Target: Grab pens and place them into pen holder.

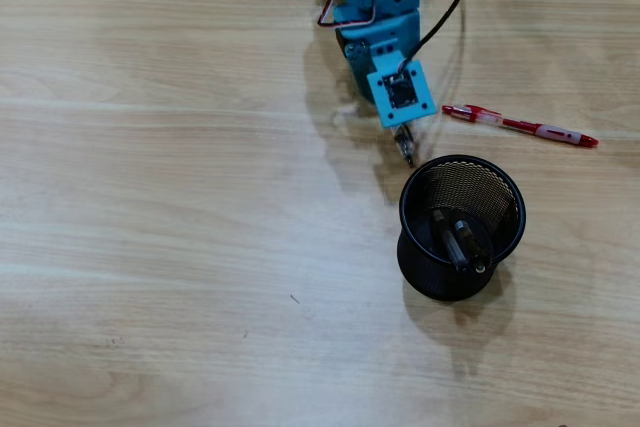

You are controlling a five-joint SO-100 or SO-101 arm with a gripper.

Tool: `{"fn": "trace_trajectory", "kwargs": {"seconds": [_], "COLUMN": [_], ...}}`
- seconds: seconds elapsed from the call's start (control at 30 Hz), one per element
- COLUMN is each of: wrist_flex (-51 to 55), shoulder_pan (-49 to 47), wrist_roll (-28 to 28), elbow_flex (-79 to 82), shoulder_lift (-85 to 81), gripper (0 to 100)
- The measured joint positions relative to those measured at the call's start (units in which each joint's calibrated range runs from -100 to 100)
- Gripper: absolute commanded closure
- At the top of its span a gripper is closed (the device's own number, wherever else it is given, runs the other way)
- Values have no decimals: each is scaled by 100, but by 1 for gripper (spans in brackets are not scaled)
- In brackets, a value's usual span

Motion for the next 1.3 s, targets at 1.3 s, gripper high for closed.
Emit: {"fn": "trace_trajectory", "kwargs": {"seconds": [1.3], "wrist_flex": [-3634], "shoulder_pan": [-553], "wrist_roll": [120], "elbow_flex": [-4312], "shoulder_lift": [1844], "gripper": [98]}}
